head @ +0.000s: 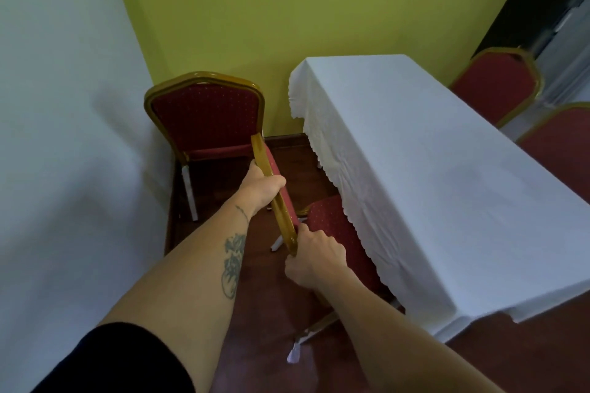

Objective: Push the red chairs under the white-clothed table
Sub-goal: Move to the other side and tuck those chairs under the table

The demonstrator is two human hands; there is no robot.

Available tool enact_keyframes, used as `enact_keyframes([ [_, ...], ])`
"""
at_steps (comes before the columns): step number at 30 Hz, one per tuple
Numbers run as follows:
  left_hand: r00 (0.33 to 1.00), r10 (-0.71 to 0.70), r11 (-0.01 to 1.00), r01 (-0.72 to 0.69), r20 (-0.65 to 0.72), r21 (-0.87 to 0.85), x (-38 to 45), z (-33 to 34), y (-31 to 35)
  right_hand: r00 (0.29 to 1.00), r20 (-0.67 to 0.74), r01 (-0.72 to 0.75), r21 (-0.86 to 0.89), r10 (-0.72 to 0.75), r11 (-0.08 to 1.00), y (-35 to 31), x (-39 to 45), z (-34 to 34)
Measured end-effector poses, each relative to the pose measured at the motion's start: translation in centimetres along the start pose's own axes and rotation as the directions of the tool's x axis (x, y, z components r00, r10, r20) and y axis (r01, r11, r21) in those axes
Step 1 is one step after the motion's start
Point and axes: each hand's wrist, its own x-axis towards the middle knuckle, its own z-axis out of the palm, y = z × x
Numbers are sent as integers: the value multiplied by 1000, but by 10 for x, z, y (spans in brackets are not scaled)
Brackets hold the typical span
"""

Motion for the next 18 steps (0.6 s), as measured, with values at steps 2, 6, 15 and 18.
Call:
enact_keyframes([
  [2,1000,6,1000,-6,-12,11,11,5,-2,1000,15,-1,-4,1,1000,3,5,-2],
  [6,999,-26,991,31,-44,128,-14,11,24,997,81,-7,28,5,1000,11,14,-9],
  [15,999,-53,872,48,-4,488,-8,-17,44,975,146,123,274,-168,954,18,63,-69],
  [18,967,112,870,16,-229,493,-1,-33,70,966,85,205,327,-245,922,10,89,-101],
])
